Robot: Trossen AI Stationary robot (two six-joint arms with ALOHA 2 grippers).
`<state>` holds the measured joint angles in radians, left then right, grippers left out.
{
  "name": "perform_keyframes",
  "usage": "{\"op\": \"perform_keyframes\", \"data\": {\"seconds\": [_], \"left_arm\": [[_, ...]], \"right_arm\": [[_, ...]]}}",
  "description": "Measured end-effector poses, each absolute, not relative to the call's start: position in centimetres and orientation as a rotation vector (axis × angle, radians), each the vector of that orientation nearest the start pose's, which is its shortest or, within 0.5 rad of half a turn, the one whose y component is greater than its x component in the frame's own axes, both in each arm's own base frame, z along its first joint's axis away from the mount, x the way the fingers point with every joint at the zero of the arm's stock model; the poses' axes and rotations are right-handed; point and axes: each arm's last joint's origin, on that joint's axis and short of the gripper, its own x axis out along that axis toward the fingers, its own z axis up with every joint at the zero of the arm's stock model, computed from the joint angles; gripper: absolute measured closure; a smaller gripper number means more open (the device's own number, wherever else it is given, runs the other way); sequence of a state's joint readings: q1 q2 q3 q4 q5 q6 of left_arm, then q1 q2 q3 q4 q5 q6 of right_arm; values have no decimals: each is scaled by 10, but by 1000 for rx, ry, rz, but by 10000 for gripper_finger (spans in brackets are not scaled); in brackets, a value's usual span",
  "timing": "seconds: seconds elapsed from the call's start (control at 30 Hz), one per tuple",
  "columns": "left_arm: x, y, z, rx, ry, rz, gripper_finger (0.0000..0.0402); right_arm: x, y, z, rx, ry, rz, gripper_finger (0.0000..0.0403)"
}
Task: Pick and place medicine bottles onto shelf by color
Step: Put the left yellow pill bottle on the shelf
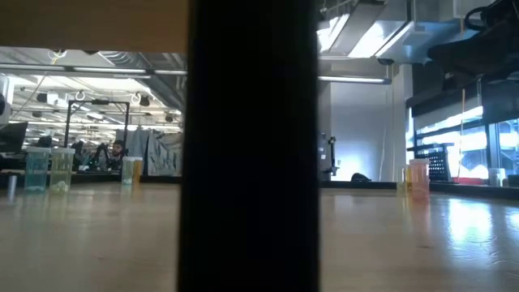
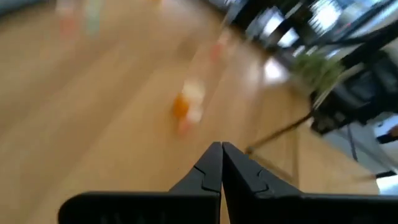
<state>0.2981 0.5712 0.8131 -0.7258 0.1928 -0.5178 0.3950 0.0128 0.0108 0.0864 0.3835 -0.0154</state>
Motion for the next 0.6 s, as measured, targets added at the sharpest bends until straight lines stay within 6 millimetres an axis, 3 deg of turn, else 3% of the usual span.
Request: {"op": "perform_keyframes", "data": {"seconds": [0.2, 0.6], "left_arm": [[114, 29, 325, -900, 711, 388, 401], [114, 29, 325, -908, 723, 399, 401]], "right_arm": [[92, 27, 174, 131, -77, 17, 376], [92, 27, 174, 158, -76, 19, 376]]}}
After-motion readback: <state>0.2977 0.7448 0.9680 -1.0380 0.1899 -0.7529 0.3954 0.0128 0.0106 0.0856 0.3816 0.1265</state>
